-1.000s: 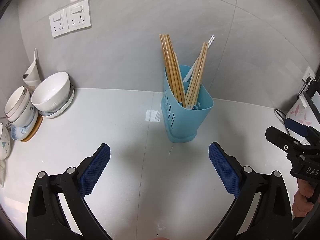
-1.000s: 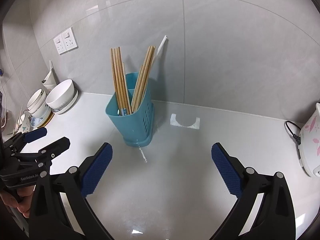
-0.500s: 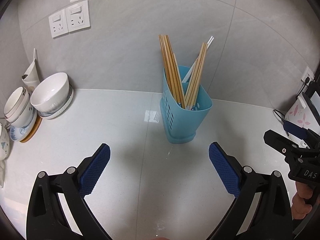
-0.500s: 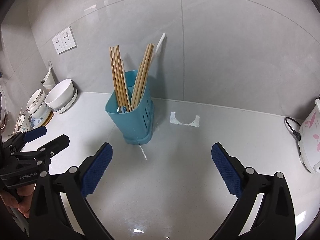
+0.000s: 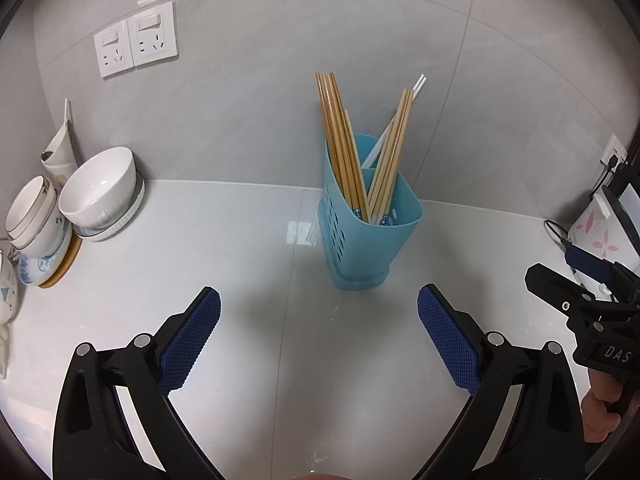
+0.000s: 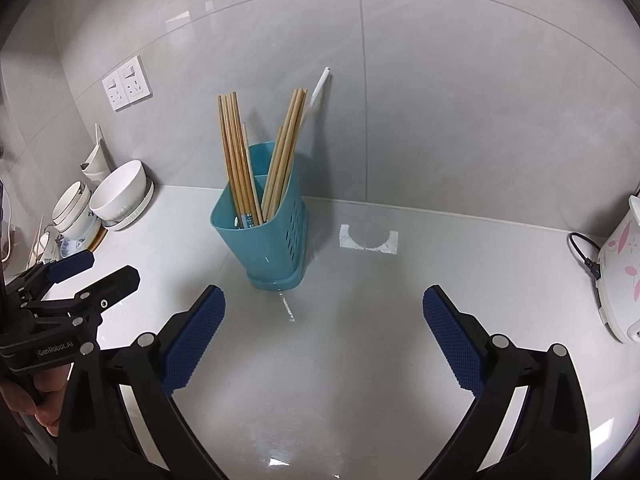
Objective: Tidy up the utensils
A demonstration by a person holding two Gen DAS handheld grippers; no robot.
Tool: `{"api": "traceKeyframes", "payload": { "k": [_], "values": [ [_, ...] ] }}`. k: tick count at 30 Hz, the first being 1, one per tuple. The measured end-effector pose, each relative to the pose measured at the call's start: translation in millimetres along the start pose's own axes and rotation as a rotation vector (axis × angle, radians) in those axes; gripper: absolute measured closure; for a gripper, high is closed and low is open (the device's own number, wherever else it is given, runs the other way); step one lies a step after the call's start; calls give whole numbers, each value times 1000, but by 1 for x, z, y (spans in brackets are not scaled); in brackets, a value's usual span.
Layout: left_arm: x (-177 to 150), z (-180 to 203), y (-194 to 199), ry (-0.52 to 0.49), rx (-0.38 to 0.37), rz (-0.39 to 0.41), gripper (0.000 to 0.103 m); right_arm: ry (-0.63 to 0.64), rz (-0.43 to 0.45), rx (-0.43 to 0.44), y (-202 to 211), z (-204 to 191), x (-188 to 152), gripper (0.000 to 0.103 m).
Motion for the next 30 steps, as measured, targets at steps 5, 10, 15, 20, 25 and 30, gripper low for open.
{"api": "traceKeyframes", "payload": {
  "k": [5,10,15,20,25,30],
  "values": [
    [1,-1,1,-1,4,3,6,-4,5,1,2,-1,-1,8],
    [1,-1,1,-5,9,1,6,-10,10,-2,5,-1,-3,8],
    [1,1,2,-7,4,2,6,-11,10,0,6,-1,-4,8],
    [1,2,3,-9,2,5,6,-12,8,0,7,-2,-4,8],
    [2,2,2,-9,2,4,6,-13,6,-1,7,-3,-5,8],
    [1,2,2,-10,1,4,6,-14,7,-1,6,-4,-6,8]
  ]
}}
Point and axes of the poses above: each gripper's, at about its wrist camera, not at the fingertips, and y roughly against the way its jaws point, z to its right, x to its top, the point moved 8 cm from there along -y, roughly the way its jaws point, and after that the axes turned 9 degrees about x, right-handed, at the moved point
